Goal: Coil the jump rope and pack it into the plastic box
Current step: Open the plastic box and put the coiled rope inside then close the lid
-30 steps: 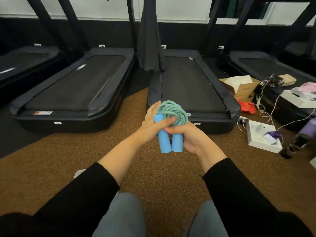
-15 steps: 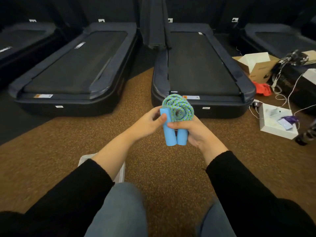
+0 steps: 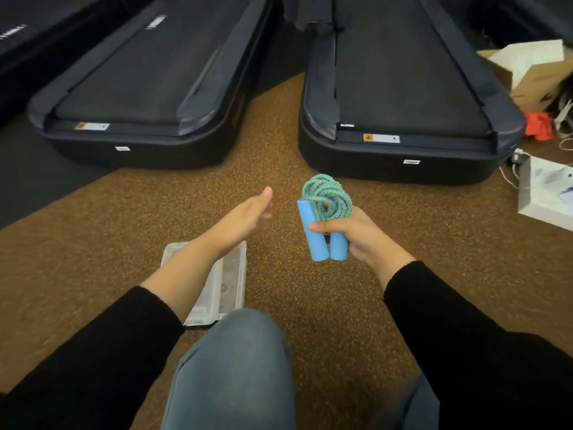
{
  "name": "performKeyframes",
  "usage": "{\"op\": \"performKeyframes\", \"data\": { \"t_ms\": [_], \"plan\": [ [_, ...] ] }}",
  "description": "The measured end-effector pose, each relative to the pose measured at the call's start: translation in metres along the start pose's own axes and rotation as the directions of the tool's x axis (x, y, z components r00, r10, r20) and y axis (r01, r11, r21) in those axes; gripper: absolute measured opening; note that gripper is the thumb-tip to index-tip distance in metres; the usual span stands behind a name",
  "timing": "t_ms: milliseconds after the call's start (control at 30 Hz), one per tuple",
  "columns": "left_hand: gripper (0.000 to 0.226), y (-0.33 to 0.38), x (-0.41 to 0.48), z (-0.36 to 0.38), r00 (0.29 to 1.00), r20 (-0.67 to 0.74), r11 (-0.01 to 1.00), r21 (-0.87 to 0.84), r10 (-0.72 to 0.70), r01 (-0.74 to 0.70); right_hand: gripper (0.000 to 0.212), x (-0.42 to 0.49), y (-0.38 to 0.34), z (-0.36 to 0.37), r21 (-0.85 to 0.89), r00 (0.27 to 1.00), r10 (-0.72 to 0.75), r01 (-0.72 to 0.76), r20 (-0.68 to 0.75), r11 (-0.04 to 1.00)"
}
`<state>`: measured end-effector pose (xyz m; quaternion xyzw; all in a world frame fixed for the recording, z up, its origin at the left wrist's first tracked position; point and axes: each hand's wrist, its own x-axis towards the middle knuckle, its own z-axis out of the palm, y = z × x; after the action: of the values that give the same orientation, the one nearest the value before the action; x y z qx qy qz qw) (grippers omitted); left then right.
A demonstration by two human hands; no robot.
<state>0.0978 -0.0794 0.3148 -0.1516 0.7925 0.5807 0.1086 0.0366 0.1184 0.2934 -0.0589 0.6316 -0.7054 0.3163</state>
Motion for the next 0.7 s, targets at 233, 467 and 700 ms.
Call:
{"op": "performKeyframes", "data": {
  "t_ms": [233, 467, 700],
  "plan": [
    [0.051, -0.069, -0.012, -0.041, 0.983, -0.096, 0.988, -0.004, -0.153, 0.153, 0.026, 0.041, 0.054, 0.025, 0.033, 0.989, 0.123, -0.121, -0.081, 0.992],
    [0.060, -0.143, -0.024, -0.081, 0.917, -0.217, 0.939, 0.003, -0.335, 0.344, 0.025, 0.091, 0.103, 0.062, -0.027, 0.972, 0.225, -0.227, -0.062, 0.974],
    [0.071, -0.214, -0.029, -0.097, 0.804, -0.351, 0.858, 0.005, -0.480, 0.514, 0.023, 0.136, 0.135, 0.093, -0.199, 0.966, 0.256, -0.260, -0.046, 0.945]
  ]
}}
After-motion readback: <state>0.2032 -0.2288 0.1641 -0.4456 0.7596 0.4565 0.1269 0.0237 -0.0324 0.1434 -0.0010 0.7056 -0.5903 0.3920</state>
